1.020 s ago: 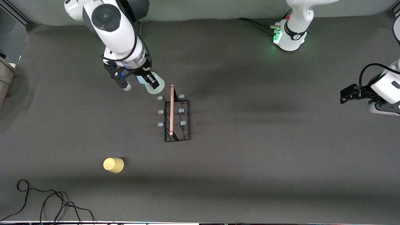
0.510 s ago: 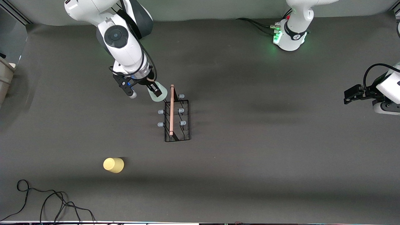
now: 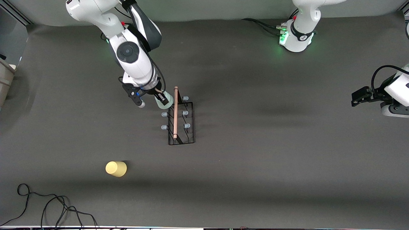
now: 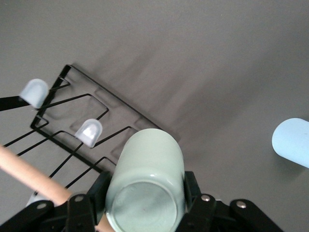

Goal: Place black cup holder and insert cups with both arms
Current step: 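Place the green cup onto a rack peg and open the right gripper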

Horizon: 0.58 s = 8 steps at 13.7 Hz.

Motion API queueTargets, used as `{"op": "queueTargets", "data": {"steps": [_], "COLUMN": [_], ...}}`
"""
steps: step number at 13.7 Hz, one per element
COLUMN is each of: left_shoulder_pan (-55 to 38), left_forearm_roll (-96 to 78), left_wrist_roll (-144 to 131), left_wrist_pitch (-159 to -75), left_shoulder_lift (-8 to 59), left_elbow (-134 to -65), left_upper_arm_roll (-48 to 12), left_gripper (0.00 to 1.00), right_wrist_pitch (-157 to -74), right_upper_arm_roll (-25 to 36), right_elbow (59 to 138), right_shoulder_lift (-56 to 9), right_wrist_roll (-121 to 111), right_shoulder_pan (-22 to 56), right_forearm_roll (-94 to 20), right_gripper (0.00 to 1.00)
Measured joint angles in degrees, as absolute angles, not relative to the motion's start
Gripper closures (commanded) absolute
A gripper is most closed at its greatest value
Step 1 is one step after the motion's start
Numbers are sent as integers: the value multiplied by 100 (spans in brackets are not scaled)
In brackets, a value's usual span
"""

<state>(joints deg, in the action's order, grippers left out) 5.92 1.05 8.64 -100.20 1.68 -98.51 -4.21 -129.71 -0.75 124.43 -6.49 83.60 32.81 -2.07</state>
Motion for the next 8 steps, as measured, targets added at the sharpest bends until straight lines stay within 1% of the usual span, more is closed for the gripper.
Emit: {"op": "queueTargets", "data": {"steps": [1,2,3,4,6,8], "left_shoulder_pan": [592,592,592,592,593,594], "left_forearm_roll": [105,104,104,103,103,103], "left_wrist_roll": [865,865,865,865,865,865], "left_wrist_pitch": [-10020,-10020,-10020,-10020,-10020,-10020], "left_shoulder_lift": [168,168,168,168,168,169], "left_elbow": [-9852,-9852,-9852,-9852,-9852,-9852], "left_upper_arm_roll": [-421,-421,-421,-421,-421,-421], "left_gripper": [0,0,0,0,0,0], "right_wrist_pitch": [-13060,-13127,-13180,-13192,-13205,-13148], "right_upper_arm_roll": [-75,-75,-75,-73,-56,-35], "right_elbow": [12446,12446,12446,12445,12431,12295], "right_shoulder_lift": [-768,-873,-953,-1008,-1040,-1018], "right_wrist_roll": [8360,8360,8360,8360,8361,8361], "right_shoulder_pan": [3281,3281,3281,3281,3281,3280], "right_forearm_roll": [-207,-207,-207,-207,-207,-205], "right_gripper": [79,48,25,14,0,0]}}
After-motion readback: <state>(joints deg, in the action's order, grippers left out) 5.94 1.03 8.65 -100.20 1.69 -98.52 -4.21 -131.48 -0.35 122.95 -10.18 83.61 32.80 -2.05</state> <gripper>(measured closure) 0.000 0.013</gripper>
